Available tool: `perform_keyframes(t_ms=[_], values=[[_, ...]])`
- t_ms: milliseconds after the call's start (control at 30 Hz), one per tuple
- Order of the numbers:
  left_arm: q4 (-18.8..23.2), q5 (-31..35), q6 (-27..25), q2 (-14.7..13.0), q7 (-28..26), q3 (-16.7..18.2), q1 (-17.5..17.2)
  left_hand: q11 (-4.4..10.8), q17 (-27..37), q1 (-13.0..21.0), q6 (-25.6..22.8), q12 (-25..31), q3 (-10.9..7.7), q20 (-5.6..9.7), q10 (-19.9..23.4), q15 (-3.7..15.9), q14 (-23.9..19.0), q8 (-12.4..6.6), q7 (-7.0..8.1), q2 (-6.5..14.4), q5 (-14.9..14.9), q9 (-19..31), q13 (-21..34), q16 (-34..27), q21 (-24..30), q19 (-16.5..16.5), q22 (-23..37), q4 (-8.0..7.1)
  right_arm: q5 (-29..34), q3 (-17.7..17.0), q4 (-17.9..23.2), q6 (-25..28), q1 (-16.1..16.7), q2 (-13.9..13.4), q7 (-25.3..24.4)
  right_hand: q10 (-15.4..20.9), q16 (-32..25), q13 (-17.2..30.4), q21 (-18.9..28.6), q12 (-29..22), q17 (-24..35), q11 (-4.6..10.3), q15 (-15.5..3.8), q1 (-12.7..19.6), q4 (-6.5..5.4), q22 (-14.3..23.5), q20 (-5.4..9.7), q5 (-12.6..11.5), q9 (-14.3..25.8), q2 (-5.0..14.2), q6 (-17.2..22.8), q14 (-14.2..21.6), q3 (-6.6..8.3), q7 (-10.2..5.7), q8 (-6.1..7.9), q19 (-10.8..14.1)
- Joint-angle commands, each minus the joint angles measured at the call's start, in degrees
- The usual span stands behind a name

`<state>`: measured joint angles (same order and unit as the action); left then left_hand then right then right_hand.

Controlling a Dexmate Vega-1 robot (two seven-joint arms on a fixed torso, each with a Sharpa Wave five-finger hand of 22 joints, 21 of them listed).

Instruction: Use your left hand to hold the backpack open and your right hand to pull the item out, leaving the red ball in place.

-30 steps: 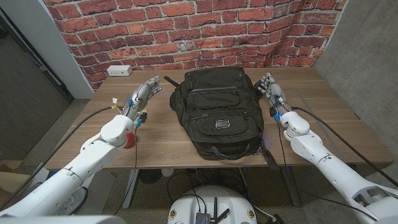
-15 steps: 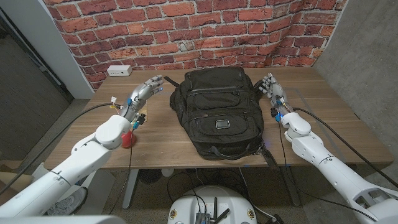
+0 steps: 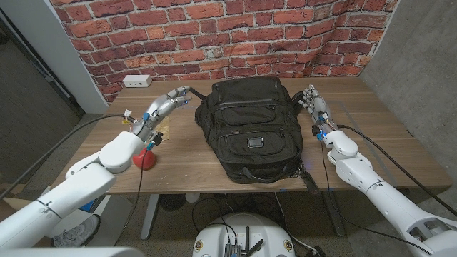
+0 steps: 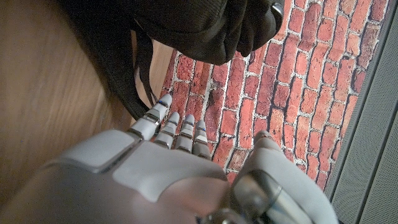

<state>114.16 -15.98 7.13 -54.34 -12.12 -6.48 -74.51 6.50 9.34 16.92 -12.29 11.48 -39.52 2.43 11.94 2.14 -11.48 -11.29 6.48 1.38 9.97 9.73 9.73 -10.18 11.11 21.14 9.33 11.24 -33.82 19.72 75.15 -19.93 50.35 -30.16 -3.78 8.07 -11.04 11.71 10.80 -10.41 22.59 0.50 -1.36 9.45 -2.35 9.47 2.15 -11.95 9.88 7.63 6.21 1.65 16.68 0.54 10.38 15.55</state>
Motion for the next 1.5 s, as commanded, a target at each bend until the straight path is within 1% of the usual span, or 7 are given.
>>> perform_keyframes(t_ms=[33, 333, 400, 667, 1133, 1333, 1500], values=[[3.49, 5.69, 0.01, -3.00, 2.51, 3.17, -2.95, 0.46, 0.11, 2.42, -0.86, -0.22, 0.01, 5.95, 0.72, 6.03, -1.01, -0.64, 0.91, -1.26, 0.31, 0.32, 0.27, -0.15, -0.09, 0.95, 0.11, 0.25, 0.67, 0.17, -1.19, -1.44, -0.26, 0.75, -0.07, 0.57, -0.20, -0.06, 0.02, -0.48, 0.02, 0.15, -0.03, 0.39, -0.05, 0.10, 0.40, 0.01, 0.19, 0.64, 0.16, 0.53, 0.53, 0.08, 0.23, 0.63], [4.74, 9.62, 0.64, -4.34, 5.36, 4.03, -3.12, 0.49, 0.13, 5.54, -1.15, -0.43, 0.05, 6.24, 0.90, 6.30, -1.46, -0.73, 1.33, -2.98, 0.35, 0.35, 0.28, -0.09, -0.31, 1.25, 0.09, 0.25, 0.94, 0.23, -0.98, -1.83, -0.03, 1.12, -0.69, 0.65, -0.37, -0.20, 0.06, -0.52, -0.13, 0.12, 0.04, 0.54, 0.18, 0.10, 0.27, 0.08, 0.19, 0.69, 0.12, 0.69, 0.70, 0.13, 0.23, 0.80], [5.41, 10.67, 0.53, -4.69, 5.71, 4.63, -3.64, 1.11, 0.13, 8.83, -1.93, -0.43, 0.13, 7.09, 1.67, 7.18, -2.24, -1.00, 2.16, -4.93, 0.36, 0.35, 0.27, -0.13, -0.35, 1.88, 0.06, 0.25, 0.89, 0.18, -0.97, -2.03, 0.08, 1.21, -0.71, 0.66, -0.41, -0.24, 0.07, -0.53, -0.15, 0.12, 0.03, 0.55, 0.23, 0.10, 0.28, 0.10, 0.19, 0.71, 0.13, 0.68, 0.72, 0.11, 0.24, 0.83], [8.10, 16.68, 0.86, -5.90, 7.11, 7.01, -5.61, 1.93, 0.13, 14.42, -3.83, -0.30, 0.64, 7.62, 3.61, 8.13, -4.09, -1.54, 2.15, -7.63, 0.30, 0.36, 0.25, -0.28, -0.35, 2.86, 0.10, 0.03, 0.92, -0.03, -1.12, -2.58, 0.12, 1.23, -0.73, 0.64, -0.51, -0.34, 0.05, -0.52, -0.20, 0.14, -0.09, 0.52, 0.31, 0.10, 0.24, 0.17, 0.18, 0.74, 0.13, 0.67, 0.77, 0.13, 0.25, 0.85], [10.39, 25.23, 3.13, -4.83, 9.72, 10.15, -7.61, 2.41, 0.15, 18.65, -5.98, -0.78, 1.44, 8.24, 3.32, 8.80, -3.81, -2.06, 3.37, -9.17, 0.20, 0.39, 0.26, 0.11, -0.52, 2.97, 0.12, -0.15, 1.33, 0.34, -1.86, -2.56, -0.52, 1.40, -0.48, 0.65, -0.70, -0.52, 0.03, -0.54, -0.34, 0.17, -0.02, 0.58, 0.57, 0.11, 0.26, 0.30, 0.18, 0.86, 0.10, 0.62, 0.95, 0.13, 0.26, 0.87], [10.24, 27.28, 5.36, -3.74, 10.95, 10.81, -7.89, 2.78, 0.16, 20.93, -4.71, -1.07, 2.13, 8.66, 2.63, 8.86, -3.02, -1.35, 4.02, -9.99, 0.05, 0.40, 0.26, 0.36, -0.68, 2.68, 0.13, -0.24, 1.50, 0.46, -1.67, -2.27, -0.49, 1.43, -0.81, 0.64, -0.76, -0.57, 0.03, -0.54, -0.38, 0.13, -0.05, 0.59, 0.65, 0.11, 0.27, 0.34, 0.18, 0.88, 0.05, 0.59, 1.00, 0.11, 0.24, 0.90], [11.19, 31.08, 6.35, -3.56, 11.92, 12.11, -8.95, 3.26, 0.14, 23.50, -3.82, -1.00, 3.11, 9.06, 2.67, 9.50, -3.65, -0.96, 2.12, -10.86, -0.07, 0.41, 0.25, 0.05, -0.65, 2.82, 0.10, -0.27, 1.74, 0.49, -1.26, -2.10, -0.24, 1.38, -1.30, 0.64, -0.80, -0.61, 0.01, -0.55, -0.42, 0.18, -0.10, 0.60, 0.74, 0.11, 0.25, 0.38, 0.18, 0.91, 0.02, 0.53, 1.05, 0.11, 0.24, 0.88]])
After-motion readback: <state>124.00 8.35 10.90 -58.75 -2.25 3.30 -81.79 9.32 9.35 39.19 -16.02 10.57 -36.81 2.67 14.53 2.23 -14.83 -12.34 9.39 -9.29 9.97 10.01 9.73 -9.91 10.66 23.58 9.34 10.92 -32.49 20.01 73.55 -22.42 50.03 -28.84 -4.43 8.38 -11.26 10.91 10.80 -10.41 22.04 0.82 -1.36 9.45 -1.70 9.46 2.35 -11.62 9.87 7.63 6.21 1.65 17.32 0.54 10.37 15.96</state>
